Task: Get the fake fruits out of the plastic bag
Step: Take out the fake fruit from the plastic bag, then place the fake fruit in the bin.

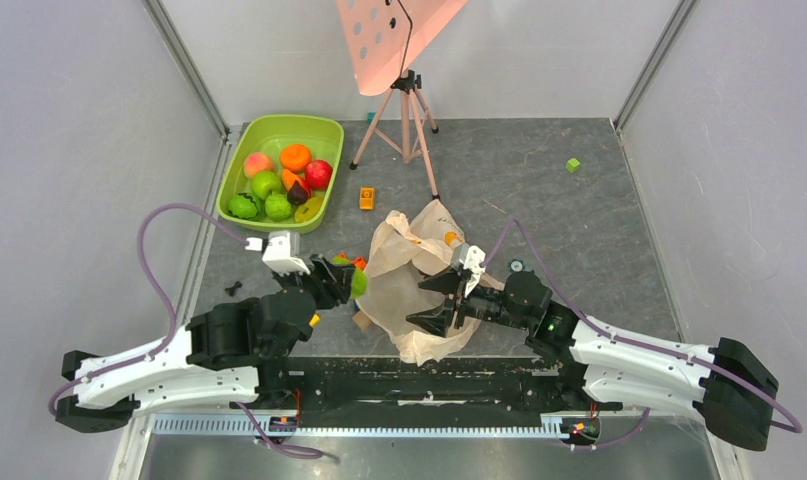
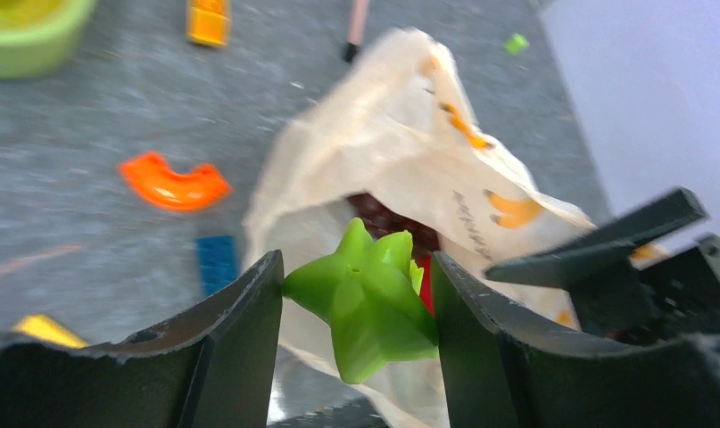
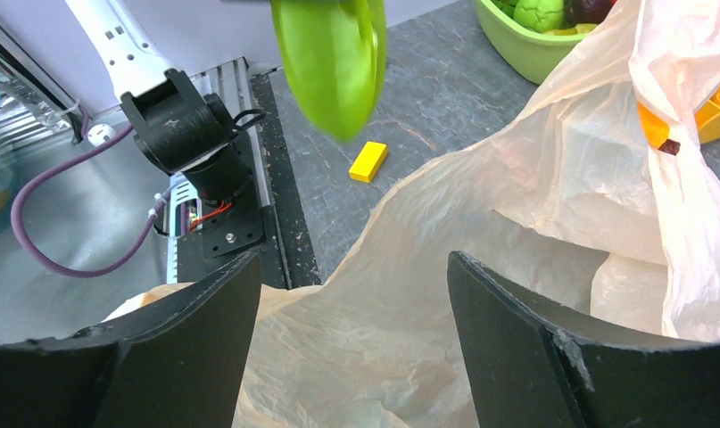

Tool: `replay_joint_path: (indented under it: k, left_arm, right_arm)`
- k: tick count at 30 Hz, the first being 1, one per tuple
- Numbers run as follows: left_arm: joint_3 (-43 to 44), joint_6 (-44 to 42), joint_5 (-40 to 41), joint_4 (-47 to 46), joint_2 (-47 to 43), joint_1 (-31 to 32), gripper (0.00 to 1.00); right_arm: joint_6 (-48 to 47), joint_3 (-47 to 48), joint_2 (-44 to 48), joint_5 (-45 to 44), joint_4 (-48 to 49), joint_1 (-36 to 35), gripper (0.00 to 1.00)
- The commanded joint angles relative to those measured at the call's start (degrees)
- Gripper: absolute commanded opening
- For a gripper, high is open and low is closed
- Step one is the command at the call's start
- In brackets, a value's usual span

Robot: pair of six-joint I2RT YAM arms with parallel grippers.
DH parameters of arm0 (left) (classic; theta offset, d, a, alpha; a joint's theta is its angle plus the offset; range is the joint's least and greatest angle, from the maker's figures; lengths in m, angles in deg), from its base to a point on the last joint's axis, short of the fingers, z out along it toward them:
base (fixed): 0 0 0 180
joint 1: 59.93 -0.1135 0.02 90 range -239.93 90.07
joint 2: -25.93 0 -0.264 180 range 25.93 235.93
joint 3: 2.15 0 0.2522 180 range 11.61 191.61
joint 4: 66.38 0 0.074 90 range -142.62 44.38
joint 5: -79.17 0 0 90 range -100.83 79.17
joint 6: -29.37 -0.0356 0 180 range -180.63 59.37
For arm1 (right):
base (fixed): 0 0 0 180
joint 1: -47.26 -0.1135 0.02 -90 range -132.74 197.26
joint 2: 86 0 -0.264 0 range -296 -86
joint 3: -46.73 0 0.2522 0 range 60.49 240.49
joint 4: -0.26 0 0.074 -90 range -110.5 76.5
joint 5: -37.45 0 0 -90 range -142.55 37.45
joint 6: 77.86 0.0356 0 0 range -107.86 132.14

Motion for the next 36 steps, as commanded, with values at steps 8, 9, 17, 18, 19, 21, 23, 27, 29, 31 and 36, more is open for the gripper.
replay_joint_path:
  k: [8,9,17,18,19,21,23,27,29,31,36]
  left_arm:
    - [6.2,-27.4,0.0,-13.8,7.8,-24.3,0.37]
    - [7.4,-25.7,-5.9,-14.0,10.0,-31.5,0.37]
    - [21.1,-18.6,-29.4,-19.9,38.7,-60.4,0.36]
    - [22.9,-17.6,-30.9,-20.7,42.1,-62.7,0.35]
    - [24.6,-16.6,-31.8,-21.9,44.9,-64.9,0.35]
    - [28.5,-16.6,-32.8,-23.5,52.1,-68.0,0.35]
    - [33.4,-18.1,-30.7,-23.4,58.5,-69.8,0.35]
    - [41.6,-21.4,-26.0,-25.0,68.5,-71.5,0.35]
    - [45.9,-21.6,-24.4,-23.6,73.0,-72.2,0.36]
    - [47.1,-21.0,-24.5,-25.0,75.5,-73.1,0.36]
    - [48.7,-21.9,-22.1,-28.2,79.4,-73.7,0.38]
  right_arm:
    - [-1.1,0.3,2.5,-2.6,-6.0,-0.3,0.79]
    - [-1.1,0.3,2.8,-2.8,-6.3,-0.3,0.79]
    - [0.2,-0.7,4.6,-3.2,-7.5,-0.3,0.79]
    - [0.4,-0.7,4.8,-3.3,-7.6,-0.3,0.79]
    - [0.5,-0.7,4.9,-3.4,-7.8,-0.3,0.79]
    - [0.9,-0.8,5.2,-3.6,-8.1,-0.2,0.79]
    - [1.4,-1.2,5.5,-3.6,-8.1,-0.3,0.79]
    - [1.8,-1.7,4.8,-3.0,-8.7,-0.2,0.79]
    - [0.9,-0.6,3.9,-2.9,-11.8,-0.3,0.79]
    - [-0.4,0.7,3.4,-1.9,-15.0,-0.3,0.79]
    - [-2.4,1.7,4.8,-1.7,-20.7,-0.4,0.8]
